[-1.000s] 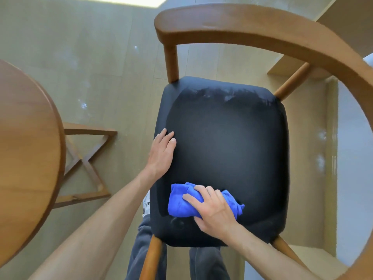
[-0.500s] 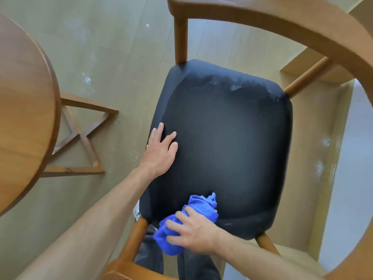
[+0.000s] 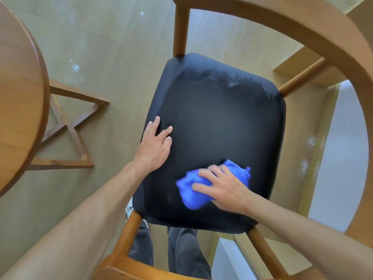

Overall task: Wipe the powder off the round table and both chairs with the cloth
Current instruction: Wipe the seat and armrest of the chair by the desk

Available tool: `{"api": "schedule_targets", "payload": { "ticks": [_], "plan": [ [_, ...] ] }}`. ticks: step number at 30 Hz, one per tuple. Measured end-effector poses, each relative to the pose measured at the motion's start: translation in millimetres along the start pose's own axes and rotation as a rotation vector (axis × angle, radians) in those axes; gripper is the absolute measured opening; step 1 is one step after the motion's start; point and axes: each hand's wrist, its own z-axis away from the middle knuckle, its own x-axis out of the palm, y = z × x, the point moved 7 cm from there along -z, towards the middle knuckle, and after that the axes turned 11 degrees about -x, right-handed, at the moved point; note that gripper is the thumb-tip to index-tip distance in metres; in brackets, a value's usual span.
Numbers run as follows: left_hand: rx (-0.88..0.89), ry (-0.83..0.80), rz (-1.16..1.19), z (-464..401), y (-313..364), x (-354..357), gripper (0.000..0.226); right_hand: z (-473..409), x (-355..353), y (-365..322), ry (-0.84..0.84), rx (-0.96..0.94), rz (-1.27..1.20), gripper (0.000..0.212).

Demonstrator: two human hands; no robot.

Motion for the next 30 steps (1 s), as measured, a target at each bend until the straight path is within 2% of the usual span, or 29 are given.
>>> {"api": "schedule_targets", "payload": {
  "ticks": [3, 6, 11, 17, 19, 21, 24, 27, 30],
  "plan": [
    [0.009, -0.032, 0.028, -4, -2, -5, 0.043, -81, -8, 17, 0.185, 0.286, -0.030, 0.046],
    [0.015, -0.054, 0.035, -4, -1, -4, 0.044, -96, 1, 8, 0.187, 0.368, 0.011, 0.049],
    [0.027, -0.056, 0.001, -2, -2, -3, 0.044, -35, 22, -25, 0.105, 0.128, -0.006, 0.037],
    [0.020, -0.057, -0.063, -2, -5, -4, 0.048, 82, 45, -54, -0.192, -0.149, -0.053, 0.038],
    [0.015, -0.043, -0.082, -2, -5, -4, 0.053, 100, 45, -49, -0.320, -0.193, -0.067, 0.043],
    [0.014, -0.038, -0.072, -3, -4, -5, 0.053, 100, 38, -41, -0.345, -0.182, -0.104, 0.045],
    [0.022, -0.061, -0.004, -5, -4, -6, 0.046, 71, 6, -5, -0.121, -0.034, -0.151, 0.045],
    [0.020, -0.097, 0.070, -8, -5, -8, 0.042, 13, -25, 50, 0.154, 0.286, -0.065, 0.048],
    [-0.040, -0.112, 0.177, -15, -10, -15, 0.044, -64, -23, 60, 0.247, 0.559, -0.050, 0.049]
  ]
}}
